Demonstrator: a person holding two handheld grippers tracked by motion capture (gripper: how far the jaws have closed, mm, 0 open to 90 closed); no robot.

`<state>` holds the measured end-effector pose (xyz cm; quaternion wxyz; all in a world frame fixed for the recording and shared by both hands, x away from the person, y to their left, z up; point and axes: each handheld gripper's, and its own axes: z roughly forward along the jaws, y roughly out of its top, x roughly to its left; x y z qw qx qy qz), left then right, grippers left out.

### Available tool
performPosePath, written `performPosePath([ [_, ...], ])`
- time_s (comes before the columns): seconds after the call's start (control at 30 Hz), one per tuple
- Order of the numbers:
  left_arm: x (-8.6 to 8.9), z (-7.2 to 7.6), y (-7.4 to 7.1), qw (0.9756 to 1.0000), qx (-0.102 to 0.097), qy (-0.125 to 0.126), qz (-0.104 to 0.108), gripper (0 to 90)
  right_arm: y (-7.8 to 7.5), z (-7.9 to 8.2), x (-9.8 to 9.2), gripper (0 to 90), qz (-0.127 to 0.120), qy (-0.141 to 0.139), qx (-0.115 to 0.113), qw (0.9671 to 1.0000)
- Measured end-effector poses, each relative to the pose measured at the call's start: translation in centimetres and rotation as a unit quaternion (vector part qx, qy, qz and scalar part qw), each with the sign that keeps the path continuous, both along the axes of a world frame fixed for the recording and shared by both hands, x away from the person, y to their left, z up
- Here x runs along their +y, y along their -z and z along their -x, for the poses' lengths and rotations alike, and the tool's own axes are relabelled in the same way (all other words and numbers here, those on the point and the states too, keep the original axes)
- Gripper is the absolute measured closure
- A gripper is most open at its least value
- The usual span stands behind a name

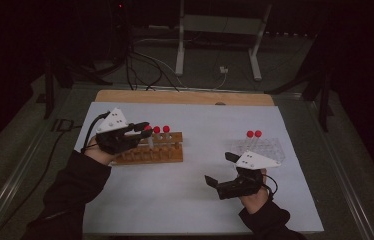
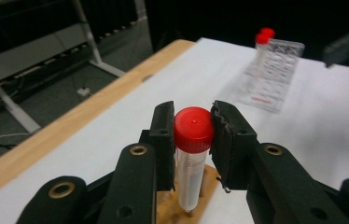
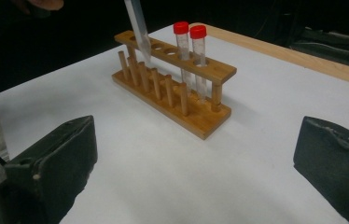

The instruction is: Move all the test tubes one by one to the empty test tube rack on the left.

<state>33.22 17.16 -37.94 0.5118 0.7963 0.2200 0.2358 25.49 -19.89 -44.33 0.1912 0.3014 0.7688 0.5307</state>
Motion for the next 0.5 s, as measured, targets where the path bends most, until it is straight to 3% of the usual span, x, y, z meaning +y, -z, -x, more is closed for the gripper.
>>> performPosePath([
  [0.27, 0.7, -1.9, 0.1, 0.9995, 0.001, -0.030, 0.011, 72.0, 0.0, 0.0, -0.2, 0.0, -0.003, 0.003, -0.002, 1.0000],
  [0.5, 0.3, -3.0, 1.4, 0.9989, 0.003, -0.045, 0.015, 72.0, -0.1, 0.0, -0.3, 0.0, -0.005, 0.004, -0.002, 1.0000],
])
